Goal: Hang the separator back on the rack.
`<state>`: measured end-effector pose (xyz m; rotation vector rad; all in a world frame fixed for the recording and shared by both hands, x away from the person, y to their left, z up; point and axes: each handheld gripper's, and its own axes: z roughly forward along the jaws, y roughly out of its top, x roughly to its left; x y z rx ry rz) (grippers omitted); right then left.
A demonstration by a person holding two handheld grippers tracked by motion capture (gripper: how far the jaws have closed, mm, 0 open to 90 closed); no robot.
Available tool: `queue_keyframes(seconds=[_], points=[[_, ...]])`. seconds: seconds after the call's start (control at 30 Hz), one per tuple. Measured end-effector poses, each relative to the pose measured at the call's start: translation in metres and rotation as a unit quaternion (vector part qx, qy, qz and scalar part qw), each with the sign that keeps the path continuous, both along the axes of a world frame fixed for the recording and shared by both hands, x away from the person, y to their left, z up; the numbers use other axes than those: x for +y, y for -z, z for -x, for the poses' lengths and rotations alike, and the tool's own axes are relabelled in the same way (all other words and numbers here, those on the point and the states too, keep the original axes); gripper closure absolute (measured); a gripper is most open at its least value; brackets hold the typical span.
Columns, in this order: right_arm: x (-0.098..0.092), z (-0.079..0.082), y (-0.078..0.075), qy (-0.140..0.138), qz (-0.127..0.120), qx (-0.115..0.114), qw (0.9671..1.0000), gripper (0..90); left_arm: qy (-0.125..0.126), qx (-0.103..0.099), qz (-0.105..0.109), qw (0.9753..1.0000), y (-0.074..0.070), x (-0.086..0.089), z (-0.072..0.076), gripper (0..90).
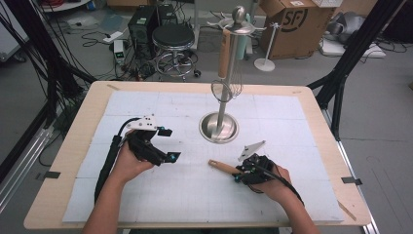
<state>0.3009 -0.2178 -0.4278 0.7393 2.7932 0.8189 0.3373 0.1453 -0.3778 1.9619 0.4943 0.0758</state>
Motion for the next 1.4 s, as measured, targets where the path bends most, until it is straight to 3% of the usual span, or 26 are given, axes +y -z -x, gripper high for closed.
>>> queue_keyframes(seconds=[0.3,0.47,0.73,0.97,1.2,1.4], points=[[-0.015,-0.002,0.000,0.020,-0.006,0.009,0.9997,67.9,0.000,0.001,-0.001,1.0000,0.000,0.000,0.000,5.9],[-0.019,0.000,-0.002,0.025,-0.001,0.003,0.9997,60.9,0.001,0.001,-0.001,1.0000,0.001,-0.001,-0.001,5.9],[-0.015,0.000,-0.001,0.016,0.013,0.000,0.9998,55.2,0.003,0.000,-0.002,1.0000,0.001,-0.001,-0.001,5.9],[-0.015,-0.002,-0.001,0.020,0.013,0.013,0.9996,54.0,0.000,0.001,0.001,1.0000,0.001,0.001,-0.001,5.9],[-0.017,-0.009,-0.002,0.024,0.013,0.025,0.9993,62.9,0.001,-0.001,0.004,1.0000,0.000,0.001,0.000,5.9],[-0.011,-0.008,-0.004,0.025,0.037,0.020,0.9988,67.3,0.000,-0.002,0.004,1.0000,0.000,0.000,-0.001,5.9]])
